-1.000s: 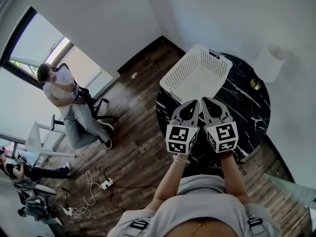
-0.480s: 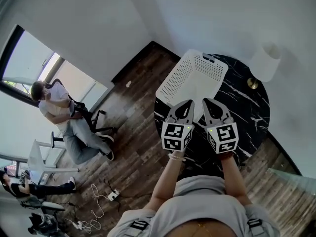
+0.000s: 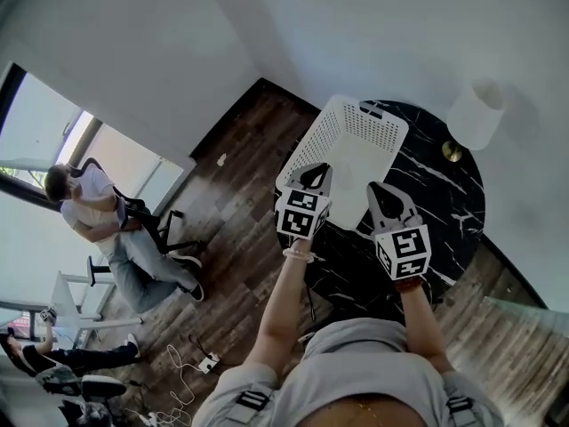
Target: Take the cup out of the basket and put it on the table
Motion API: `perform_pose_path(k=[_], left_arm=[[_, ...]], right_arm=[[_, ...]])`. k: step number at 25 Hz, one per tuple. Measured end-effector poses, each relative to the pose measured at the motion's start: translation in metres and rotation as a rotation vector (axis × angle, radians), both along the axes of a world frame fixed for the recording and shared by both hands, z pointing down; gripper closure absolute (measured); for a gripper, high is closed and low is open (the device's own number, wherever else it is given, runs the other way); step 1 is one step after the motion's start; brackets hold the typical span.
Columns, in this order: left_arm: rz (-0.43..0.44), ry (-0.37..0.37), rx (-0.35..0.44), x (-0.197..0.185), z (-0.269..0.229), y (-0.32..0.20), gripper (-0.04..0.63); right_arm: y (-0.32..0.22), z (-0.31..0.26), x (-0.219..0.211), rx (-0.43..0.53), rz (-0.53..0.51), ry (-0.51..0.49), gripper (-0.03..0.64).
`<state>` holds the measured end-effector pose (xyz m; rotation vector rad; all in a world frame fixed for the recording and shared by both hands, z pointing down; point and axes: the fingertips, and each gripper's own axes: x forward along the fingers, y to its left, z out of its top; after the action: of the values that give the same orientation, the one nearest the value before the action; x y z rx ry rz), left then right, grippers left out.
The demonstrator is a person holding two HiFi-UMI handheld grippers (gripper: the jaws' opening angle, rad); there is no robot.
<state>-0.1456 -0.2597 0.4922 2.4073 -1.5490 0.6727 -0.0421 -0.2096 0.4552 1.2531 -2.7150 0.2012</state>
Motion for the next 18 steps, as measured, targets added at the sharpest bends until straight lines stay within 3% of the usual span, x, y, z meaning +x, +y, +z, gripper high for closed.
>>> perform_pose_path(k=[11,18], left_arm=[[0.053,0.059,-0.078,0.006,0.04,-0.061,0.586],[0.093,0.044,-0.149,0.011,0.066,-0.076,0.523]], right_arm=[[-0.023,0.01,0.034,-0.019,0.119,0.017,0.607],[-0.033,0.015,0.05,-0.022,0.171,0.008,0.607]])
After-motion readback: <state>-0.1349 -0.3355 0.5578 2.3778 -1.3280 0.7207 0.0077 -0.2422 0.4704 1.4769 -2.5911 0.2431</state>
